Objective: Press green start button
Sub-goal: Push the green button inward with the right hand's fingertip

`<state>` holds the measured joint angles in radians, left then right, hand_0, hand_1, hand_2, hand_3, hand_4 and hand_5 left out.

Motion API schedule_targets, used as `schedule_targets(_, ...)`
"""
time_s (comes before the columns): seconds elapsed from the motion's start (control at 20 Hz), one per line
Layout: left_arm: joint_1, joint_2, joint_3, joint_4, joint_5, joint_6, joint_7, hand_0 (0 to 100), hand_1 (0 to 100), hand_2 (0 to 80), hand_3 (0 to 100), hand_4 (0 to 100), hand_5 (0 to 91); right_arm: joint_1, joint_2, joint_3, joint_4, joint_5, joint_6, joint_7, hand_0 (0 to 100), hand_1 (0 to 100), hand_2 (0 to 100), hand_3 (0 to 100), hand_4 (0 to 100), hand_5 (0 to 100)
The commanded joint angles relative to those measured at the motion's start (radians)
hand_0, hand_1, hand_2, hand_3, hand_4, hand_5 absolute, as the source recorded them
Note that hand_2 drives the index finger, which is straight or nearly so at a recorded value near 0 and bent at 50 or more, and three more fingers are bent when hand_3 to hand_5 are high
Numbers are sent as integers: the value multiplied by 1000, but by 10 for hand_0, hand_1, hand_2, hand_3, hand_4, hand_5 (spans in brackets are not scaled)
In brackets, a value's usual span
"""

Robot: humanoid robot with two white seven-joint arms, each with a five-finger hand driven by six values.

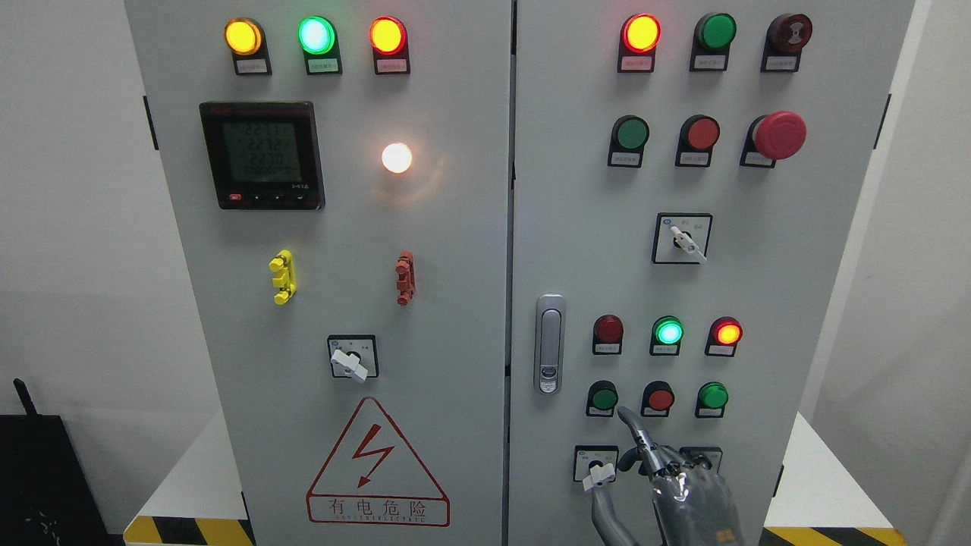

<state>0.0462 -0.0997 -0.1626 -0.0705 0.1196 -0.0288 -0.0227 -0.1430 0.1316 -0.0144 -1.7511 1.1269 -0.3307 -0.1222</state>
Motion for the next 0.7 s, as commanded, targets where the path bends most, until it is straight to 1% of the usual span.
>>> schedule_targets(0.0,1,0,0,0,0,0,0,120,556,0,0,0,0,-27,0,-10,80,1,1,-4,595,349,0,572,642,713)
schedule_targets(0.2,0,0,0,0,0,0,0,120,556,0,0,0,0,-52,0,-13,108,1,1,-4,598,349,0,574,642,713)
schedule_targets(0.65,0,0,0,0,0,0,0,120,556,0,0,0,0,-75,0,-18,150,1,1,-5,603,350,0,576,644,712)
